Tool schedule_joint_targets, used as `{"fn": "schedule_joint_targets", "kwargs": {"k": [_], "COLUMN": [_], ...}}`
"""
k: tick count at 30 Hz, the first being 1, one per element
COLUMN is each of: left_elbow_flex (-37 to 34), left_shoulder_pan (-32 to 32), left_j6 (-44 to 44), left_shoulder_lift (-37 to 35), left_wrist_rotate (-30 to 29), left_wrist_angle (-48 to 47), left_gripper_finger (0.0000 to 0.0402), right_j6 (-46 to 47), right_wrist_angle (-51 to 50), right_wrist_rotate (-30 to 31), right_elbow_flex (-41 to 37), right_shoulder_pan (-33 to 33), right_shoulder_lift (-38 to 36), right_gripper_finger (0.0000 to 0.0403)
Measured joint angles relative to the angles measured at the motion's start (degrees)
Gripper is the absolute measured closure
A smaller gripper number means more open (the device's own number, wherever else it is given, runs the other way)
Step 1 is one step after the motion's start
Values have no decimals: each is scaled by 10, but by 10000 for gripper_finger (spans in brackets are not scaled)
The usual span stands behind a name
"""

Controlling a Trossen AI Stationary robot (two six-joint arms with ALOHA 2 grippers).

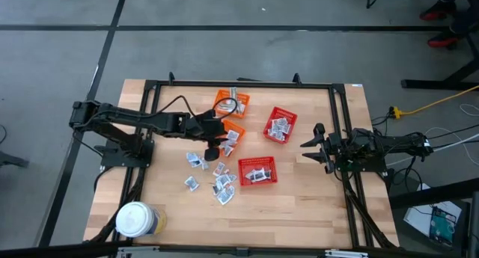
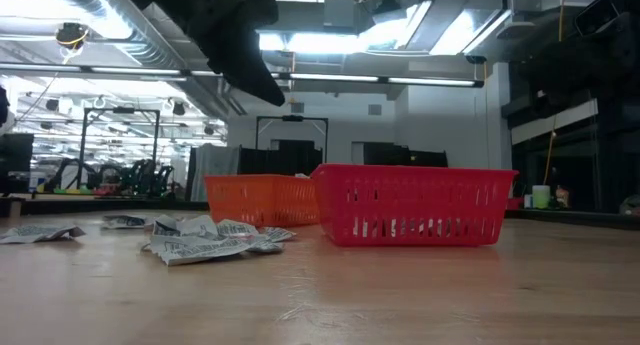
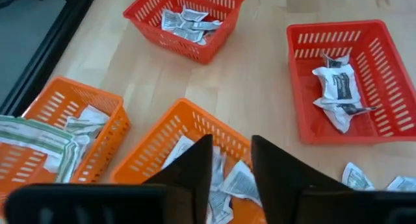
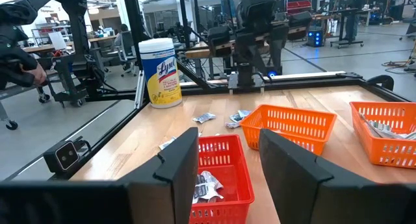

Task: Pick & Place First Aid Supplies
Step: Put the blue alcohol pad into the bottom orange bin

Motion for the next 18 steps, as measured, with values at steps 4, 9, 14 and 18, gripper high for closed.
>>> {"fn": "schedule_joint_targets", "kwargs": {"k": [4, 9, 14, 18], "left_elbow_flex": [0, 0, 0, 0], "left_shoulder_pan": [-10, -50, -115, -169], "left_j6": [-33, -69, -108, -159], "left_shoulder_lift": [-3, -7, -7, -7], "left_wrist_rotate": [21, 41, 41, 41], "left_wrist_angle": [-1, -18, -86, -148], "left_gripper_finger": [268, 255, 259, 264], "right_j6": [0, 0, 0, 0], "right_wrist_angle": [0, 0, 0, 0], "right_wrist_rotate": [0, 0, 0, 0], "right_elbow_flex": [0, 0, 0, 0], "right_shoulder_pan": [0, 0, 0, 0], "right_shoulder_lift": [0, 0, 0, 0], "right_gripper_finger": [240, 240, 240, 240]}}
